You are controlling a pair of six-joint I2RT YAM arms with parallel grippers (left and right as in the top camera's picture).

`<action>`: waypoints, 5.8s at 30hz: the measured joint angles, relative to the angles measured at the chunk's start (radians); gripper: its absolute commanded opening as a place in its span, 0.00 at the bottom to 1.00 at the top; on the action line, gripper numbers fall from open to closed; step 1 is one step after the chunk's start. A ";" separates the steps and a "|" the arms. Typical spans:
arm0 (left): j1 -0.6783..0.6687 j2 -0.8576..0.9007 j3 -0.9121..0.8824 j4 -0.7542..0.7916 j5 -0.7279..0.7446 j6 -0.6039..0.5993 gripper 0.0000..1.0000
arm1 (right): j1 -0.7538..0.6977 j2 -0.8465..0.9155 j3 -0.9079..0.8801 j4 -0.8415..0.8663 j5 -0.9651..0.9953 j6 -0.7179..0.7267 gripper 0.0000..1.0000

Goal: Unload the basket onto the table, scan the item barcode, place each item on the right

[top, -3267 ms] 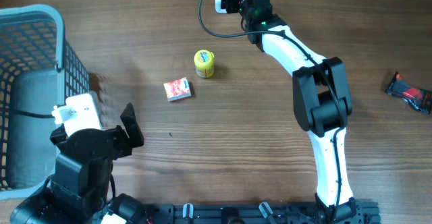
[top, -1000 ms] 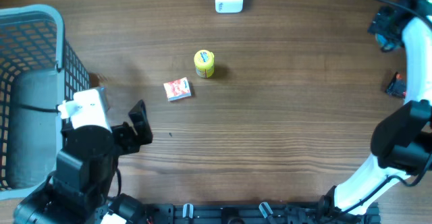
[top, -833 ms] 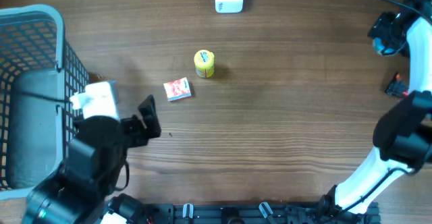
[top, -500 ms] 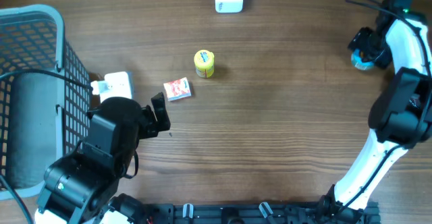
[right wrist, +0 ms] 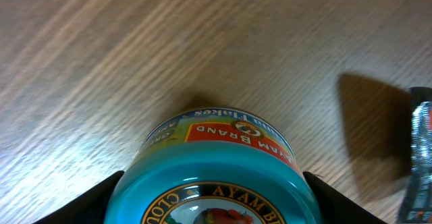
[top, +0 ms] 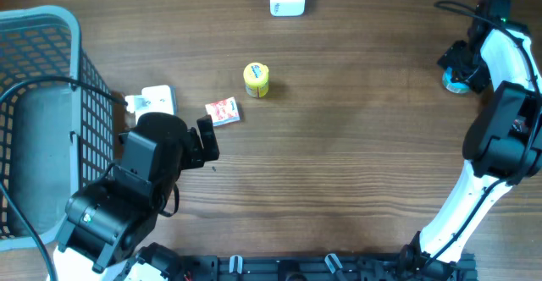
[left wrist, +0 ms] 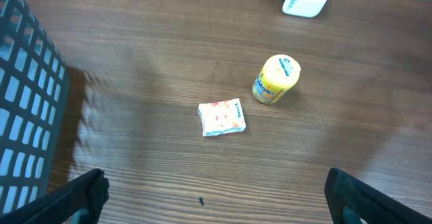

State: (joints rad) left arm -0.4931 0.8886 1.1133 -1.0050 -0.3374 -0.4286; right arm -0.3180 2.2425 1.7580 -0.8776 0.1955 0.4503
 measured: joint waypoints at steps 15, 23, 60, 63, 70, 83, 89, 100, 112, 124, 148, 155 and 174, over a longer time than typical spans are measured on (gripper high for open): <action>0.000 0.003 0.000 0.000 0.000 0.000 1.00 | -0.199 0.000 -0.003 0.029 0.037 -0.053 0.81; 0.000 0.003 0.000 0.000 0.000 0.000 1.00 | -0.170 0.000 -0.003 0.003 -0.081 -0.108 1.00; 0.000 -0.083 -0.002 0.000 -0.058 0.015 1.00 | 0.581 -0.169 -0.003 0.028 -0.174 -0.193 1.00; 0.000 -0.161 -0.002 -0.009 -0.082 0.016 1.00 | 0.610 -0.179 -0.003 0.007 -0.272 -0.230 1.00; 0.000 -0.291 -0.002 -0.074 -0.115 0.019 1.00 | 0.700 -0.180 -0.002 -0.085 -0.345 -0.066 1.00; 0.000 -0.289 -0.002 -0.114 -0.140 -0.012 1.00 | 0.867 -0.180 0.090 0.068 -0.368 0.414 1.00; 0.000 -0.288 -0.002 -0.114 -0.196 -0.069 1.00 | 0.861 -0.170 0.091 0.071 -0.373 0.564 1.00; 0.000 -0.288 -0.002 -0.137 -0.215 -0.118 1.00 | 0.896 -0.012 0.101 0.139 -0.375 0.738 1.00; 0.000 -0.288 -0.002 -0.137 -0.216 -0.135 1.00 | 0.897 0.013 0.102 0.090 -0.375 0.760 1.00; 0.000 -0.288 -0.002 -0.138 -0.216 -0.138 1.00 | 0.897 0.080 0.103 0.113 -0.385 0.711 0.78; 0.000 -0.288 -0.002 -0.140 -0.216 -0.138 1.00 | 0.882 0.079 0.121 -0.013 -0.371 -0.048 0.87; 0.000 -0.288 -0.002 -0.140 -0.216 -0.138 1.00 | 0.875 0.080 0.121 -0.003 -0.370 -0.263 1.00; 0.000 -0.288 -0.002 -0.140 -0.216 -0.138 1.00 | 0.875 0.026 0.131 -0.146 -0.367 -0.236 1.00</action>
State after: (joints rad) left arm -0.4931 0.6003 1.1114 -1.1454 -0.5529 -0.5671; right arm 0.5571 2.2688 1.8893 -1.0241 -0.1711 0.2146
